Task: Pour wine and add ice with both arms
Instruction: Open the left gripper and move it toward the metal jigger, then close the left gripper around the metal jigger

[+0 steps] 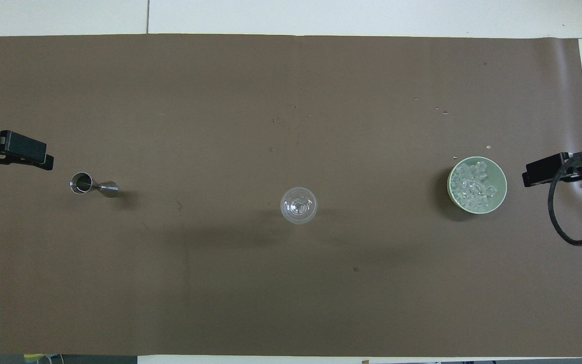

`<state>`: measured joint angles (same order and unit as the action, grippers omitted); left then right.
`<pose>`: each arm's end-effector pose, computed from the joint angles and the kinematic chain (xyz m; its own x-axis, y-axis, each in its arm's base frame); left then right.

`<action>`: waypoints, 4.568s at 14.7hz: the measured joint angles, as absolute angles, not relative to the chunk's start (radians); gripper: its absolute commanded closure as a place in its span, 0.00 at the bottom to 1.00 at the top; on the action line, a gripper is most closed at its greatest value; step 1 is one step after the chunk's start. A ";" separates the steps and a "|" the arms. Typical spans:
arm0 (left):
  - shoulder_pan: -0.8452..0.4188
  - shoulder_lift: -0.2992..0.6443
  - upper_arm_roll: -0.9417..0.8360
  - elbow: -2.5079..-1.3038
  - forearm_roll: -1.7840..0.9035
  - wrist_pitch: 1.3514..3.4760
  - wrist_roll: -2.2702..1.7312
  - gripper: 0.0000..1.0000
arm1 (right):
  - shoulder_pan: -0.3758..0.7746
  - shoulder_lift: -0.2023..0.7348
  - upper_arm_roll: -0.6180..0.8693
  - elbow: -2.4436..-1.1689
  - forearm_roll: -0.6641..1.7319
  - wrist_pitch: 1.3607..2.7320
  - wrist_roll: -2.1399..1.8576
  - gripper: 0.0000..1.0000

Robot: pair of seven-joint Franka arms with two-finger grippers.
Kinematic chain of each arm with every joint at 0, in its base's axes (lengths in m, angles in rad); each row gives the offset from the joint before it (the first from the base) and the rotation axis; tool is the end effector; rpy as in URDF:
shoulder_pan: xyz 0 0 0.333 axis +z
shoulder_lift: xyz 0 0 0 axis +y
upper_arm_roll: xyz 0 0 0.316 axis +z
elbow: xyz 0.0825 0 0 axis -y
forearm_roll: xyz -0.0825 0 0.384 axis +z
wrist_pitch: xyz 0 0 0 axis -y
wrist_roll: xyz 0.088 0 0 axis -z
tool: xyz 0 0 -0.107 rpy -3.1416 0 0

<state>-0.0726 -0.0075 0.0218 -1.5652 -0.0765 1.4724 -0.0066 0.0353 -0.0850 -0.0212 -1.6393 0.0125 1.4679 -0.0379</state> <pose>0.5404 -0.0362 0.6234 0.9950 -0.0515 -0.0854 -0.0451 -0.9961 0.0760 0.5163 0.0082 0.6295 0.9949 0.0534 -0.0857 0.0521 -0.9985 -0.0175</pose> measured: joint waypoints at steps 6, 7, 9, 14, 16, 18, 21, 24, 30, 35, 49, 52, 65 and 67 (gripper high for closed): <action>-0.043 -0.007 0.023 -1.580 -0.077 1.509 -0.007 0.00 | 0.036 -0.085 -0.008 -1.640 0.013 1.467 -0.035 0.00; -0.040 -0.002 0.023 -1.583 -0.078 1.509 -0.024 0.00 | 0.036 -0.085 -0.005 -1.640 0.013 1.466 -0.032 0.00; -0.023 0.025 0.024 -1.588 -0.106 1.509 -0.137 0.00 | 0.036 -0.085 0.000 -1.640 0.013 1.466 -0.026 0.00; 0.085 0.163 0.027 -1.586 -0.276 1.517 -0.479 0.00 | 0.036 -0.085 0.005 -1.640 0.013 1.465 -0.023 0.00; 0.129 0.224 0.027 -1.582 -0.355 1.527 -0.599 0.00 | 0.036 -0.085 0.005 -1.640 0.013 1.464 -0.023 0.00; 0.170 0.281 0.027 -1.580 -0.427 1.562 -0.705 0.00 | 0.036 -0.085 0.005 -1.640 0.013 1.464 -0.023 0.00; 0.231 0.345 0.027 -1.583 -0.474 1.616 -0.794 0.00 | 0.036 -0.085 0.005 -1.640 0.014 1.463 -0.023 0.00; 0.268 0.375 0.027 -1.599 -0.494 1.657 -0.867 0.00 | 0.036 -0.085 0.006 -1.640 0.014 1.463 -0.023 0.00; 0.306 0.385 0.026 -1.700 -0.571 1.712 -0.986 0.00 | 0.036 -0.086 0.008 -1.647 0.014 1.454 -0.023 0.00; 0.365 0.386 0.026 -1.891 -0.737 1.752 -0.977 0.00 | 0.036 -0.090 0.008 -1.654 0.014 1.452 -0.023 0.00; 0.395 0.263 0.019 -2.193 -1.070 1.853 -0.749 0.04 | 0.036 -0.107 0.009 -1.678 0.014 1.451 -0.023 0.00; 0.395 0.263 0.013 -2.198 -1.098 1.869 -0.749 0.05 | 0.036 -0.108 0.009 -1.678 0.014 1.451 -0.023 0.00; 0.379 0.262 0.000 -2.209 -1.121 1.880 -0.737 1.00 | 0.036 -0.108 0.011 -1.678 0.014 1.451 -0.023 0.00; 0.379 0.261 0.001 -2.209 -1.122 1.882 -0.737 1.00 | 0.036 -0.108 0.011 -1.678 0.014 1.451 -0.023 0.00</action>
